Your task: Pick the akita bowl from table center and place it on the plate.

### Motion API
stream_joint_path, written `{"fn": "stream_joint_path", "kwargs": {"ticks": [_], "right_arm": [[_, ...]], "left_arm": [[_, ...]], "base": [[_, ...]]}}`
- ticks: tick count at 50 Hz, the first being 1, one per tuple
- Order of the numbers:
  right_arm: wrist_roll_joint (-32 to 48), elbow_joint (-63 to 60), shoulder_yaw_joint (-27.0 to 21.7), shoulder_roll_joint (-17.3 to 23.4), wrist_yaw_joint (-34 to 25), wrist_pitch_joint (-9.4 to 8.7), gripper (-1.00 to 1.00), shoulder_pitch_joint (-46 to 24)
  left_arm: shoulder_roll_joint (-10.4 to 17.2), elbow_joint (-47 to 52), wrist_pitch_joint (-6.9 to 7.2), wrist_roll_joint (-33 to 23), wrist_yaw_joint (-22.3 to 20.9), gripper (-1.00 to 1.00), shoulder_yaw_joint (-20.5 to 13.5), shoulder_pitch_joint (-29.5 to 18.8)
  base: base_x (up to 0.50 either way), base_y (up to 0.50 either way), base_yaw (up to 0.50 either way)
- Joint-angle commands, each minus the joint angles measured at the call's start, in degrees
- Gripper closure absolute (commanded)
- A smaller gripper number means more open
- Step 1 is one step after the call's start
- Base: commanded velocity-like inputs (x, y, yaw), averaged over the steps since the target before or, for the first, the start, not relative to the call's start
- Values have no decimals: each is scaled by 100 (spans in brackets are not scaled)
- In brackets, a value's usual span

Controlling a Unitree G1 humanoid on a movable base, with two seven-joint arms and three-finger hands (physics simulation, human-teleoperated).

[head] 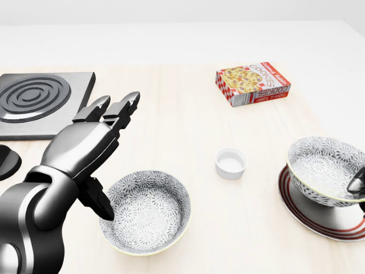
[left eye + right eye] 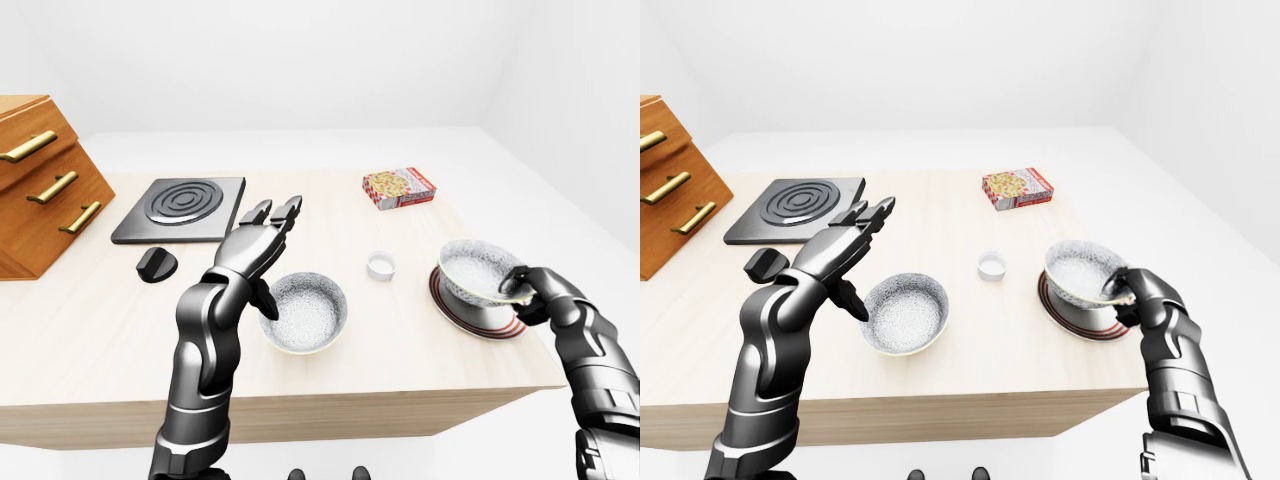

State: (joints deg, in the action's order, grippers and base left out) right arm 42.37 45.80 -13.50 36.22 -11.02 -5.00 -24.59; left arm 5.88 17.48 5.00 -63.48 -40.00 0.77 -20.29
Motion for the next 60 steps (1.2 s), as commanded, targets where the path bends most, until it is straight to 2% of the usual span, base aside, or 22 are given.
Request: {"fn": "stream_joint_path", "kwargs": {"ticks": [1,4,11,16,17,19,20,21,25,30,34,39,43,52,55,60], "right_arm": [[-1075,-169,-78,-28,92,0,-100,-33],[-998,-299,-71,-65,32,0,-100,-28],[-857,-1087,-322,-57,-258,0,-100,497],[-735,-2000,-638,-91,-683,0,-100,963],[-736,-2552,-794,-142,-939,0,-100,1218],[-802,-3478,-1105,-332,-1409,0,-100,1571],[-762,-3537,-1152,-372,-1460,0,-100,1581],[-869,-4136,-1296,-549,-1756,0,-100,1706],[-1194,-5559,-1521,-1110,-2330,0,-100,1767],[-1625,-6676,-1447,-1528,-2487,0,-100,1717],[-1935,-7272,-1233,-1681,-2426,0,-100,1501],[-2269,-7481,-665,-1875,-1768,0,-100,817],[-2475,-7421,-334,-2004,-1287,0,-100,641],[-3249,-7591,-273,-2241,-616,0,-100,704],[-3569,-7482,-198,-2422,-199,0,-100,743],[-4038,-7530,-146,-2655,146,0,-100,1095]], "left_arm": [[-3,12,0,4,0,-100,7,7],[-8,24,0,4,0,-100,7,7],[-12,96,0,-9,0,-100,5,28],[-9,152,0,-4,0,-100,-10,38],[-11,194,0,-1,0,-100,-24,44],[-24,237,0,28,0,-100,-46,55],[-20,239,0,33,0,-100,-42,56],[-54,254,0,101,0,-100,-77,57],[-173,473,0,430,43,-100,-158,196],[10,76,0,1122,536,-100,-320,74],[95,108,0,1556,768,-100,-392,96],[111,485,0,1676,872,-100,-305,381],[16,735,0,1856,1014,-100,-363,414],[-41,1053,0,2241,1342,-100,-323,625],[-101,1059,0,2707,1657,-100,-415,625],[-73,965,0,2886,1884,-100,-313,906]], "base": [[0,0,0],[0,0,0],[0,0,0],[0,0,0],[0,0,0],[0,0,0],[0,0,0],[0,0,0],[0,0,0],[0,0,0],[0,0,0],[0,0,0],[0,0,0],[0,0,0],[0,0,0],[0,0,0]]}}
